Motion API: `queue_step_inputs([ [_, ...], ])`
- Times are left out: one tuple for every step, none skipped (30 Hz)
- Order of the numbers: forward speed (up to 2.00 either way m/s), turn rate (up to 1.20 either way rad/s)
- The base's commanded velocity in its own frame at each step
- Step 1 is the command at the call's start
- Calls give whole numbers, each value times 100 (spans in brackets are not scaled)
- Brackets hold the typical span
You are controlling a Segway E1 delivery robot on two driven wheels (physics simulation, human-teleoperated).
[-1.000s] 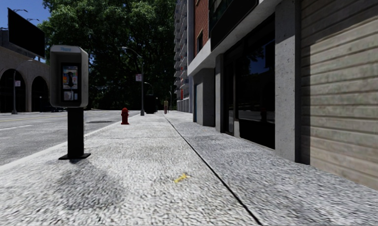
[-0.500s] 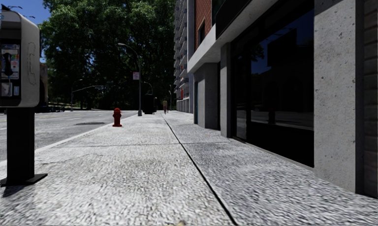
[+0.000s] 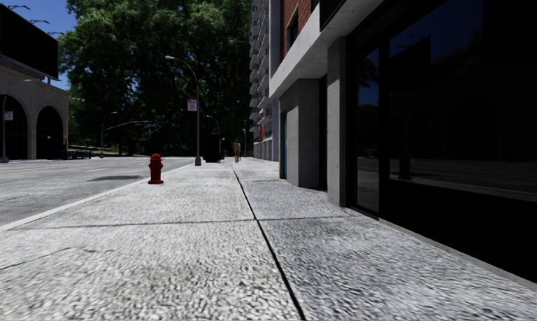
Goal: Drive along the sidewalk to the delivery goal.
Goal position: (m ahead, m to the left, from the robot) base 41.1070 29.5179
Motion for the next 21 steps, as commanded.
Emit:
queue_step_inputs([
  [199, 25],
  [199, 25],
  [199, 26],
  [199, 26],
  [199, 26],
  [199, 26],
  [199, 26],
  [199, 29],
  [199, 29],
  [199, 34],
  [199, 36],
  [199, 36],
  [199, 36],
  [199, 37],
  [199, 37],
  [199, 37],
  [199, 37],
  [199, 37],
  [199, 37],
  [199, 37],
  [199, 37],
])
